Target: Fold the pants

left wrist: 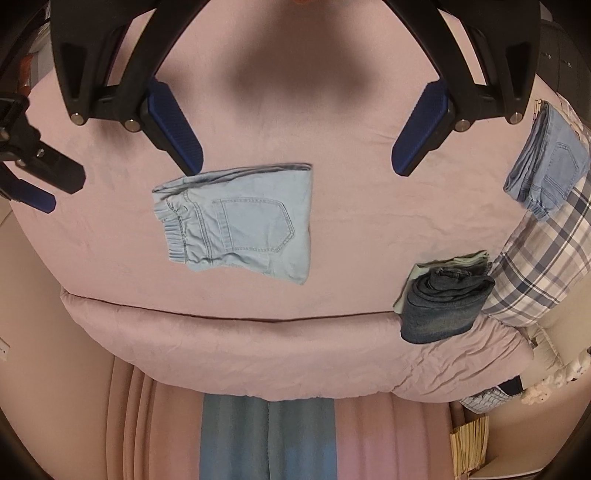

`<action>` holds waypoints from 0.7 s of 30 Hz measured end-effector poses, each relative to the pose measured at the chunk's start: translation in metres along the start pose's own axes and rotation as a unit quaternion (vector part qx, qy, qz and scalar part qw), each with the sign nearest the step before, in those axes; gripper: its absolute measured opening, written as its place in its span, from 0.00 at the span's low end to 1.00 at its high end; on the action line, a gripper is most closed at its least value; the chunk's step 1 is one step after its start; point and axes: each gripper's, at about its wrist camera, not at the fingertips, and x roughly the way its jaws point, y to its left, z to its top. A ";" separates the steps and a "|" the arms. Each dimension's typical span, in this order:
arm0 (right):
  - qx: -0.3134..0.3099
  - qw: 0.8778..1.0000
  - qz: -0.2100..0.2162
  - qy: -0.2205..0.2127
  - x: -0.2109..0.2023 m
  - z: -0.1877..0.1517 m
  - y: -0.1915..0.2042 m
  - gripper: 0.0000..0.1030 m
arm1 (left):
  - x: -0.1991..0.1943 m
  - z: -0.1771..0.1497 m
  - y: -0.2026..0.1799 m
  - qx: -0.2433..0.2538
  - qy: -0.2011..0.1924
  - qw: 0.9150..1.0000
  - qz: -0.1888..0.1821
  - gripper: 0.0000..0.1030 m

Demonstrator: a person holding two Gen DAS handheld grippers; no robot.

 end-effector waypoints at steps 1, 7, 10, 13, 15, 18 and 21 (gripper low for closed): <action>-0.001 1.000 -0.001 0.001 0.001 -0.001 0.001 0.99 | 0.000 0.000 0.000 -0.001 0.002 1.000 0.000 0.99; 0.001 1.000 -0.002 0.003 0.002 -0.002 0.004 0.99 | 0.001 0.000 0.000 -0.003 0.004 1.000 -0.001 0.99; 0.001 1.000 -0.004 0.003 0.001 -0.003 0.004 0.99 | 0.001 0.000 -0.001 -0.004 0.005 1.000 -0.003 0.99; 0.001 1.000 -0.004 0.003 0.001 -0.002 0.003 0.99 | 0.001 0.000 -0.001 -0.003 0.006 1.000 -0.004 0.99; 0.001 1.000 -0.003 0.002 0.001 -0.002 0.003 0.99 | 0.001 0.000 -0.002 -0.003 0.007 1.000 -0.004 0.99; 0.001 1.000 -0.003 0.002 0.001 -0.002 0.003 0.99 | 0.000 0.001 -0.002 -0.002 0.008 1.000 -0.005 0.99; 0.000 1.000 -0.002 0.003 0.002 -0.002 0.004 0.99 | 0.000 0.001 -0.003 -0.001 0.007 1.000 -0.004 0.99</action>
